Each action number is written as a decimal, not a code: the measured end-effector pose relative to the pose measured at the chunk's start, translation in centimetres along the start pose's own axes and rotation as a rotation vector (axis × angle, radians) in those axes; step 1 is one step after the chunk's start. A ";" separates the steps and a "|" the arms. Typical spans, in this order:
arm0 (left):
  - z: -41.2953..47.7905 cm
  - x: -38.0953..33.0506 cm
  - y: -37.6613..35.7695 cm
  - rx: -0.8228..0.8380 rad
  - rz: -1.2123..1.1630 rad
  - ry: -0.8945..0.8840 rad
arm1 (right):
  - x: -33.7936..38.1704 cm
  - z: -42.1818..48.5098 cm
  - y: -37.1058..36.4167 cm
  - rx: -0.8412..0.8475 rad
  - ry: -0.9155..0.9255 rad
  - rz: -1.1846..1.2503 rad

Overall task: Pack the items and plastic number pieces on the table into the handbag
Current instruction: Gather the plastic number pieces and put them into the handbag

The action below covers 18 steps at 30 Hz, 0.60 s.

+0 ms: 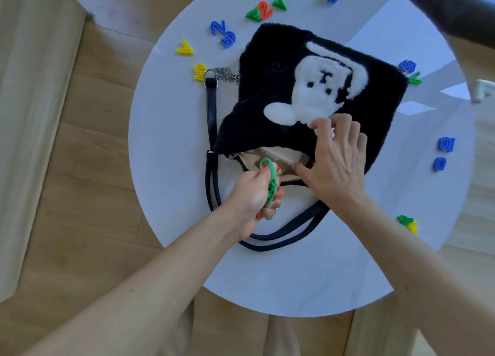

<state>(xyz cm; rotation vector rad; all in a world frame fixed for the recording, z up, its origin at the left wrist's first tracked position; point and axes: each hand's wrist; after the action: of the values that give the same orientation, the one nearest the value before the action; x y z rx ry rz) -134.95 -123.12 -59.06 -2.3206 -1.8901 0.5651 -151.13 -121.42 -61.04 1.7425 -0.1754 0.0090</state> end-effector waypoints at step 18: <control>4.5 -7.9 -6.5 -0.149 -0.570 -0.064 | -0.8 4.7 7.8 -0.169 0.029 0.297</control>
<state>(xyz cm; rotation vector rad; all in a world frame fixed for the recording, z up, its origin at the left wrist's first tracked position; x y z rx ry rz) -143.83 -129.96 -59.49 -1.7076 -2.5456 0.4409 -153.35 -127.22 -54.34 1.5347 -0.4007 0.2300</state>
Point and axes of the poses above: each hand's wrist, its own z-axis towards the middle knuckle, its own y-axis out of the back of the hand, x = y × z, and after that the axes turned 10 degrees about y, right-handed
